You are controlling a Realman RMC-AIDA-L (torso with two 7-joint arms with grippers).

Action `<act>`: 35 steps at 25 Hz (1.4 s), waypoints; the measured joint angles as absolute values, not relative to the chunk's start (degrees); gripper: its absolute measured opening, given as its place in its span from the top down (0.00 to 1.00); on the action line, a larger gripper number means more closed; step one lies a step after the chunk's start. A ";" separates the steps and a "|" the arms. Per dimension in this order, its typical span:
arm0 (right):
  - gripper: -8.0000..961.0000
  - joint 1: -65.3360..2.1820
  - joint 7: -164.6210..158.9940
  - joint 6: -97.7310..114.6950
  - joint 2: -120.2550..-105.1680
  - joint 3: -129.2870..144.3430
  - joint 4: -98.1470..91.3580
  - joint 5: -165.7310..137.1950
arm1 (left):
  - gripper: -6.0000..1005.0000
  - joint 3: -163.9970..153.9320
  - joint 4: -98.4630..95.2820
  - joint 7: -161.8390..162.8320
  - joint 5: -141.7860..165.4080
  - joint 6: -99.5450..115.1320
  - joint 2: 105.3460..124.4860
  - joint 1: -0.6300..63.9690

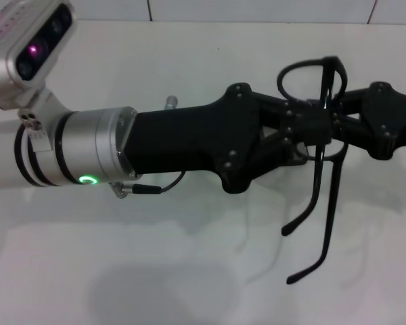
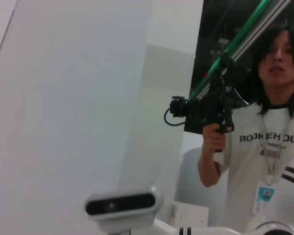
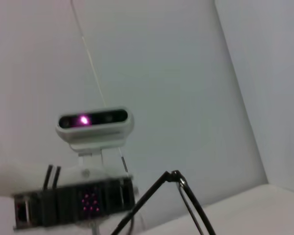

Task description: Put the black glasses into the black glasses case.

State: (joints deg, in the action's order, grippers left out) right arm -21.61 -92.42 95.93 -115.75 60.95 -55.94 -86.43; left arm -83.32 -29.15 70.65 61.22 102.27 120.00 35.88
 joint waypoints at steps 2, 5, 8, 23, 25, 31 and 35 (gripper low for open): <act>0.88 -22.14 -92.08 96.20 -115.79 61.11 -55.44 -85.20 | 0.96 -83.69 -28.28 70.21 61.27 101.86 120.07 36.38; 0.88 -22.56 -91.65 96.66 -115.78 61.26 -54.96 -83.23 | 0.96 -83.75 -26.31 69.38 61.06 101.31 120.15 37.25; 0.88 -22.78 -91.60 97.10 -115.76 61.32 -54.93 -82.44 | 0.96 -83.63 -25.19 68.83 60.75 100.70 120.22 37.49; 0.88 -22.85 -90.84 96.90 -115.78 60.96 -53.81 -82.07 | 0.96 -83.56 -24.96 68.53 58.96 98.41 120.32 37.11; 0.88 -22.86 -90.47 96.88 -115.73 60.93 -53.36 -81.68 | 0.96 -83.71 -25.26 68.51 58.96 99.60 120.30 37.27; 0.88 -23.19 -89.50 97.18 -115.75 60.90 -52.63 -80.00 | 0.96 -83.75 -24.90 68.48 58.96 99.00 120.42 37.53; 0.88 -23.30 -89.08 97.20 -115.76 60.94 -52.59 -79.60 | 0.96 -83.76 -24.87 68.47 58.96 97.92 120.47 37.53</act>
